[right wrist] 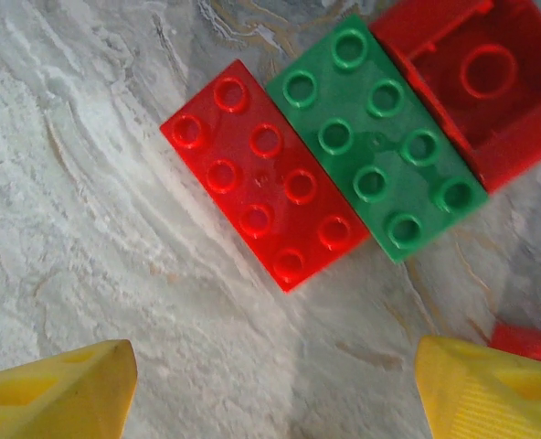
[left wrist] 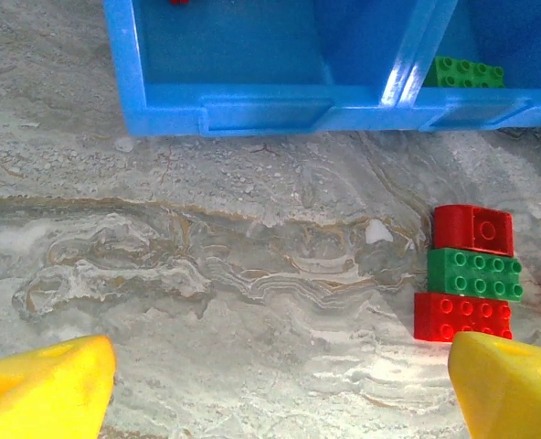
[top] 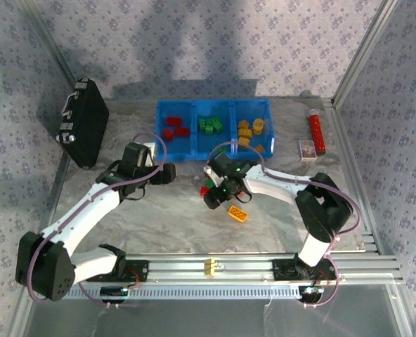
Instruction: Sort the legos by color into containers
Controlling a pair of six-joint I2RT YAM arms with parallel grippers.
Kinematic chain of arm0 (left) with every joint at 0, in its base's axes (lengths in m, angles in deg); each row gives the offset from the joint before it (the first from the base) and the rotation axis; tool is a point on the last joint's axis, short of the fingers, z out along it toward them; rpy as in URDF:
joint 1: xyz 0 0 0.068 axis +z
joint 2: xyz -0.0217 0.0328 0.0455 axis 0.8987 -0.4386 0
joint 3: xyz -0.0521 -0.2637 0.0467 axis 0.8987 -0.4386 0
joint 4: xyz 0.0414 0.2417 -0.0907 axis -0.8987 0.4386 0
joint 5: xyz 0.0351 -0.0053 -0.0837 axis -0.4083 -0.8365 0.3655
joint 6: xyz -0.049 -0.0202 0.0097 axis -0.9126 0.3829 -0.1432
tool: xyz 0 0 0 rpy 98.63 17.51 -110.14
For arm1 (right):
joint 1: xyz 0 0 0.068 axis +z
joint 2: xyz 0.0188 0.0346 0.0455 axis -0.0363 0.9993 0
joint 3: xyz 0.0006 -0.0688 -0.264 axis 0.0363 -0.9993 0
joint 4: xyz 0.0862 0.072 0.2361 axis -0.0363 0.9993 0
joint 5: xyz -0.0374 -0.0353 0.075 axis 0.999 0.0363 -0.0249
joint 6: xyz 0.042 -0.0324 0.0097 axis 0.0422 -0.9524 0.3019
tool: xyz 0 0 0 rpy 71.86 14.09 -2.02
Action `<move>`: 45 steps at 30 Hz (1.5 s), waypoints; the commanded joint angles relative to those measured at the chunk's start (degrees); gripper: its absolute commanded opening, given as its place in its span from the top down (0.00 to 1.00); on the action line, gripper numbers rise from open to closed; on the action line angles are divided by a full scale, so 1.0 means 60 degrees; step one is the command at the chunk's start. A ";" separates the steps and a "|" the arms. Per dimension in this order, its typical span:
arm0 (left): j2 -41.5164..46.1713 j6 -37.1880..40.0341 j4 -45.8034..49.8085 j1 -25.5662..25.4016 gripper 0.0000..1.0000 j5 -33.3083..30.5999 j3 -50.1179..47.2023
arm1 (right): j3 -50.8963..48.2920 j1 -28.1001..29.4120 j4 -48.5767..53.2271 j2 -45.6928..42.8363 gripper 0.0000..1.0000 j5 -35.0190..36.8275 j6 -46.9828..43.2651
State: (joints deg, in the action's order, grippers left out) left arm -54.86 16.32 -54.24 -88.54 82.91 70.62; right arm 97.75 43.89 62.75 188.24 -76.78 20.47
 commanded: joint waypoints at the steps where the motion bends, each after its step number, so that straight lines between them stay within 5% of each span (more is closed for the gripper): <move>1: 0.0468 -0.0172 -0.0175 -0.0024 0.06 0.0104 -0.0229 | 0.0439 0.0117 0.0178 0.0537 0.18 0.0005 -0.0042; 26: 0.0745 -0.0099 -0.0326 0.0198 0.06 0.0066 -0.0481 | 0.1872 0.0722 0.0662 0.2187 0.24 0.0632 -0.0069; 32: 0.0746 -0.0097 -0.0385 0.0220 0.06 0.0059 -0.0506 | 0.1905 0.0848 0.0717 0.2273 0.36 0.1125 0.0124; 40: 0.0969 -0.0055 -0.0228 0.0242 0.06 -0.0088 -0.0489 | 0.2127 0.0993 0.1002 0.2196 0.65 0.1756 0.0197; 45: 0.1328 0.0021 -0.0187 0.0269 0.06 -0.0190 -0.0590 | 0.2188 0.1082 0.1115 0.1596 0.71 0.1887 0.0170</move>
State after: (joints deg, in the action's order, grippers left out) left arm -48.87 15.78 -55.62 -87.32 82.76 68.13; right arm 109.27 49.84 66.73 200.79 -67.19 21.50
